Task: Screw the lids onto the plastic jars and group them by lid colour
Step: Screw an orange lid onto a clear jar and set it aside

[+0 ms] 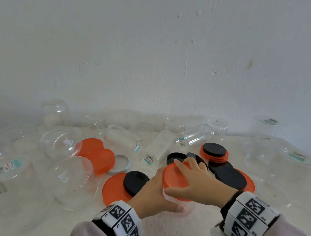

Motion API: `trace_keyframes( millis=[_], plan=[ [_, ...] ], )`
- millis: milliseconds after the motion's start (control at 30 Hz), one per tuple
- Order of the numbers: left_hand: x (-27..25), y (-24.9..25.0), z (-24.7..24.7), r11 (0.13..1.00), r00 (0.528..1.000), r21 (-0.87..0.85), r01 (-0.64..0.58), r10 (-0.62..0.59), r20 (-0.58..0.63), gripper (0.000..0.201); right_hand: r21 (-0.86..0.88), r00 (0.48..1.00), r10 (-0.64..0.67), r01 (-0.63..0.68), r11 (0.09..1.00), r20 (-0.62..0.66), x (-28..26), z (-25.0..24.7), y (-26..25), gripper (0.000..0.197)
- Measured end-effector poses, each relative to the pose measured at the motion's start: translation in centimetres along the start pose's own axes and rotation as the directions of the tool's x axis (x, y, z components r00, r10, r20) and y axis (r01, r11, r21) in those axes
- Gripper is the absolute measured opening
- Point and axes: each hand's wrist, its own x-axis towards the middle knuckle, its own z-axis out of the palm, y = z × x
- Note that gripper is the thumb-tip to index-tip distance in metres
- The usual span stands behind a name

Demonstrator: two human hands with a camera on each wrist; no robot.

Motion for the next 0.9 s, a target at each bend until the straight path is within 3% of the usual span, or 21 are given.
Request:
trace_keyframes(
  millis=[133,333,467,633,800,900],
  plan=[
    [0.1,0.1,0.1,1.000,1.000,-0.020,-0.011,0.011,-0.014,0.105,0.074,0.991,-0.037,0.028,0.997,0.126,1.0,-2.2,0.8,0.088],
    [0.0,-0.3,-0.9,0.999,0.998,-0.050,-0.013,0.010,-0.057,0.102,0.154,0.984,-0.176,0.168,0.974,0.034,4.8,-4.8,2.1,0.041],
    [-0.6,-0.4,-2.2,0.994,0.994,-0.105,0.020,-0.031,-0.108,0.094,0.110,0.987,-0.161,0.161,0.981,-0.014,8.2,-5.5,3.3,0.043],
    [-1.6,-0.3,-4.6,0.996,0.977,-0.079,0.045,-0.060,-0.204,0.102,-0.002,0.974,-0.227,0.227,0.974,0.010,12.1,-4.9,3.1,0.053],
    [-2.2,0.1,-6.8,0.997,0.928,-0.042,0.069,-0.080,-0.364,0.103,-0.228,0.942,-0.331,0.336,0.914,0.061,14.6,-3.5,0.6,0.072],
    [-2.1,0.5,-7.8,0.995,0.884,-0.026,0.094,-0.096,-0.458,0.101,-0.285,0.940,-0.321,0.340,0.896,0.114,15.0,-3.1,-0.4,0.083]
  ],
)
